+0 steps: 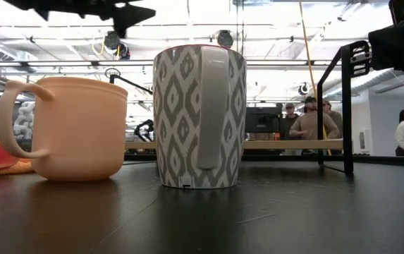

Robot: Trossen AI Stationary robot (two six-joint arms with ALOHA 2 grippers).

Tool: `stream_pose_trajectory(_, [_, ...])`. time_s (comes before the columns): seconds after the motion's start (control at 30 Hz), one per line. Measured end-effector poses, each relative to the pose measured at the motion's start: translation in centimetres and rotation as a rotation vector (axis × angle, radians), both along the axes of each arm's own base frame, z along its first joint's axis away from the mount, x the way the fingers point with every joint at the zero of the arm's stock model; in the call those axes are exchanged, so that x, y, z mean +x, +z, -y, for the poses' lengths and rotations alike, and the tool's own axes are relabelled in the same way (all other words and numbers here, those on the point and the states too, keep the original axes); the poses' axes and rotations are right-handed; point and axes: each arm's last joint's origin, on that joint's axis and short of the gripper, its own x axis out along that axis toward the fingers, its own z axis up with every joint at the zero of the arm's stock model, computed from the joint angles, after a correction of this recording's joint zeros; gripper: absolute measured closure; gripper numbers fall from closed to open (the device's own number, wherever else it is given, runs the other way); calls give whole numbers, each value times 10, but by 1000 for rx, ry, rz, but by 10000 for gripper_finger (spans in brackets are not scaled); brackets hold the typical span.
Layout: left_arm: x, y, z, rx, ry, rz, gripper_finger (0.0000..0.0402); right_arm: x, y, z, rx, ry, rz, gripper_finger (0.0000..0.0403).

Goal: Stack small to large cups/mugs on shelf
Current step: Put the transparent mug on the shelf

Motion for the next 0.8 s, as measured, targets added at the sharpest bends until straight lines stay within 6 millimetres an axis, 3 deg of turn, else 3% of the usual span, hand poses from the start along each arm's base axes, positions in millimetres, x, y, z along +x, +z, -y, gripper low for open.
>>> stream_pose_trajectory(0.3, [36,9,-13,-21,-78,-51,165,0,-1,0,18,-1,-16,403])
stream_pose_trajectory(0.8, [36,19,-20,-31,-25,27,165,0,-1,0,11,0,-18,403])
